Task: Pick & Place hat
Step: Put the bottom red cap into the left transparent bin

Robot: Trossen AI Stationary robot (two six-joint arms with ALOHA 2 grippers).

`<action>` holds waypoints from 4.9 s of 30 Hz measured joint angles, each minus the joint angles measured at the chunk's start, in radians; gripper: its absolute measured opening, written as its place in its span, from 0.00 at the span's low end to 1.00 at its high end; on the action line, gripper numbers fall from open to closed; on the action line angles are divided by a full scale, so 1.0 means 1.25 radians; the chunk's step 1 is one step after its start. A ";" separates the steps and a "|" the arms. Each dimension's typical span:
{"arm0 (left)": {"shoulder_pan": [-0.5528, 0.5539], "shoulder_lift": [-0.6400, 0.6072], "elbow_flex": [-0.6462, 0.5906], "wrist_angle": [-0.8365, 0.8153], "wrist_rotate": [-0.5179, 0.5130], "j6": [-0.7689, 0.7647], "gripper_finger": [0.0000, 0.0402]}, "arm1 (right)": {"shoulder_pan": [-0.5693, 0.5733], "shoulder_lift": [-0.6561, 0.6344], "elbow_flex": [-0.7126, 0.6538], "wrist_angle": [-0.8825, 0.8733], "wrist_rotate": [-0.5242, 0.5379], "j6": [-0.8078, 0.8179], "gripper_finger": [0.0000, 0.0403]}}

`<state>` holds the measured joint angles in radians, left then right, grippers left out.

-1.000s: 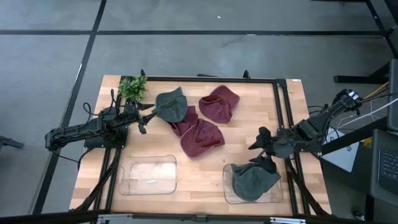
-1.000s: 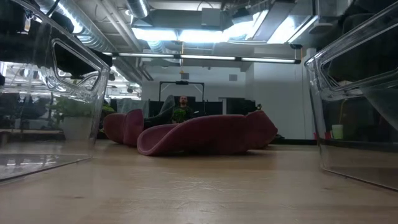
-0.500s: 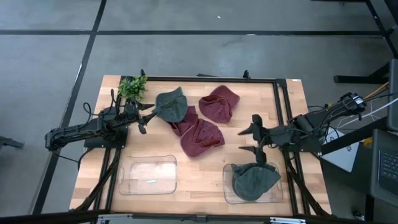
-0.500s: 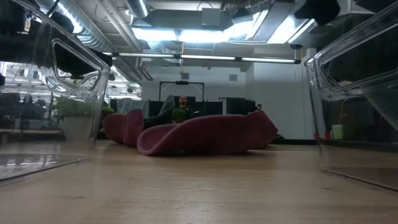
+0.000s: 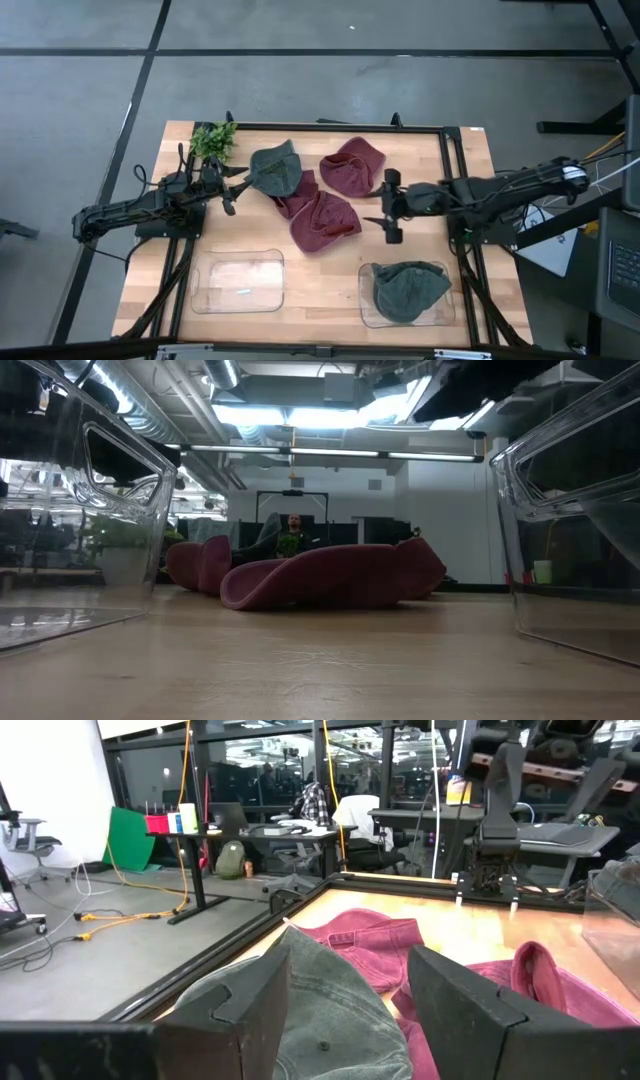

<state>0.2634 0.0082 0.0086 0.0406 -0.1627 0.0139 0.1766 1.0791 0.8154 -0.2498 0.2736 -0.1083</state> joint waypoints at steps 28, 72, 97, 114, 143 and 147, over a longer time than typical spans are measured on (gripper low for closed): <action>0.000 0.000 0.000 0.000 0.000 0.000 0.49 | -0.119 0.411 0.208 -0.248 -0.347 0.112 0.66; 0.000 0.000 0.000 0.000 0.000 0.000 0.49 | -0.206 0.452 0.237 -0.210 -0.666 0.321 0.03; 0.000 0.000 0.000 0.000 0.000 0.000 0.49 | -0.278 0.451 0.321 -0.097 -1.276 0.387 0.03; 0.000 0.000 0.000 0.000 0.000 0.000 0.49 | -0.346 0.554 0.320 -0.091 -1.198 0.253 0.03; 0.000 0.000 0.000 0.000 0.000 0.000 0.49 | -0.483 0.554 0.320 -0.242 -1.034 0.119 0.03; 0.000 0.000 0.000 0.000 0.000 0.000 0.49 | -0.463 0.554 0.320 -0.181 -1.137 0.216 0.04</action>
<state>0.2638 0.0082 0.0085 0.0406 -0.1631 0.0139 -0.4024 1.7721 1.2152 -0.4764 -1.1480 0.1622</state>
